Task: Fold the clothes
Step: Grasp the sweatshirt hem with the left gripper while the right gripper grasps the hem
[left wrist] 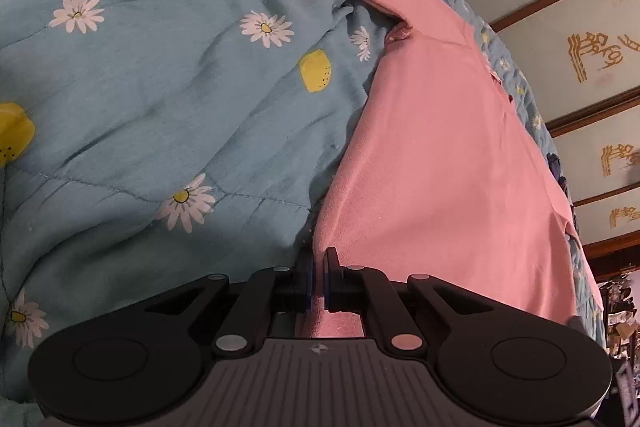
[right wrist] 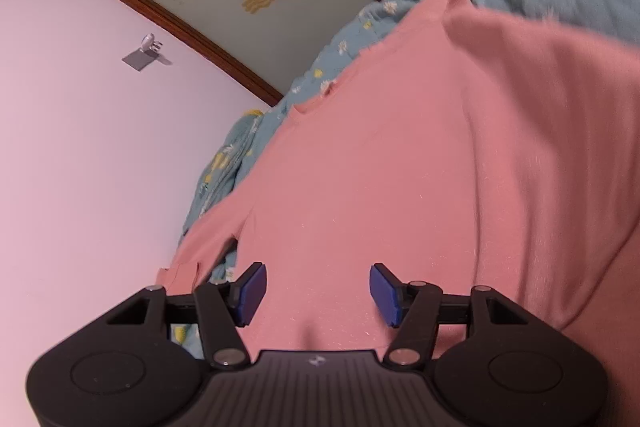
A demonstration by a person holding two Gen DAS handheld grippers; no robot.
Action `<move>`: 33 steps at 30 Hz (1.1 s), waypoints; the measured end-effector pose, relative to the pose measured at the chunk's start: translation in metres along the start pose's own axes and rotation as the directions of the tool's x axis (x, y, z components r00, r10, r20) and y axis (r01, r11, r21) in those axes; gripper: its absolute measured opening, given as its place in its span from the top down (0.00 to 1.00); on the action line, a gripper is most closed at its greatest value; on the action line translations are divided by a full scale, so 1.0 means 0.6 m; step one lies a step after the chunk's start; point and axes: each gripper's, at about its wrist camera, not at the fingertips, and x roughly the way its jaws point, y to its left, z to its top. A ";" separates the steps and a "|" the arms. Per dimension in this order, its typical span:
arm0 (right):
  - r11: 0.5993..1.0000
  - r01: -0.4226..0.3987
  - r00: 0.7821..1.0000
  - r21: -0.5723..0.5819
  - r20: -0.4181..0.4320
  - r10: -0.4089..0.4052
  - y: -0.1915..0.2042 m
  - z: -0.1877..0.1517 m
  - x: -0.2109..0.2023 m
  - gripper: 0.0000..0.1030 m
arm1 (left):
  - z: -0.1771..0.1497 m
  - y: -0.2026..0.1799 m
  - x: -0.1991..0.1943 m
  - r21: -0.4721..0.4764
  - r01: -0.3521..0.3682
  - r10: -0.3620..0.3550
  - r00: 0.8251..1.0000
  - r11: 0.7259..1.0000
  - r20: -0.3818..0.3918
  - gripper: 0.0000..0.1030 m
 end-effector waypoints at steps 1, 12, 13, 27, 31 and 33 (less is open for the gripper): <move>0.999 0.004 1.000 -0.050 0.014 -0.003 0.013 0.016 -0.016 0.44 | 0.001 0.004 -0.002 -0.016 0.004 -0.004 1.000 1.000 -0.002 0.92; 0.950 0.310 0.940 -0.020 -0.144 -0.310 -0.038 0.183 -0.100 0.57 | 0.002 0.002 0.007 -0.018 -0.001 0.001 1.000 1.000 -0.017 0.86; 0.941 0.334 0.930 -0.055 -0.144 -0.339 -0.038 0.183 -0.097 0.57 | 0.002 0.003 0.007 -0.016 -0.001 0.001 1.000 1.000 -0.017 0.86; 0.900 0.435 0.879 -0.015 -0.209 -0.428 -0.084 0.178 -0.063 0.59 | 0.001 0.005 0.013 -0.033 0.002 -0.003 1.000 0.999 -0.025 0.85; 0.863 0.505 0.840 -0.003 -0.230 -0.492 -0.092 0.169 -0.056 0.94 | 0.001 0.005 0.013 -0.028 0.001 -0.002 1.000 1.000 -0.025 0.85; 0.866 0.500 0.846 0.022 -0.223 -0.484 -0.093 0.169 -0.066 0.96 | 0.000 0.005 0.012 -0.026 0.001 -0.001 1.000 1.000 -0.024 0.85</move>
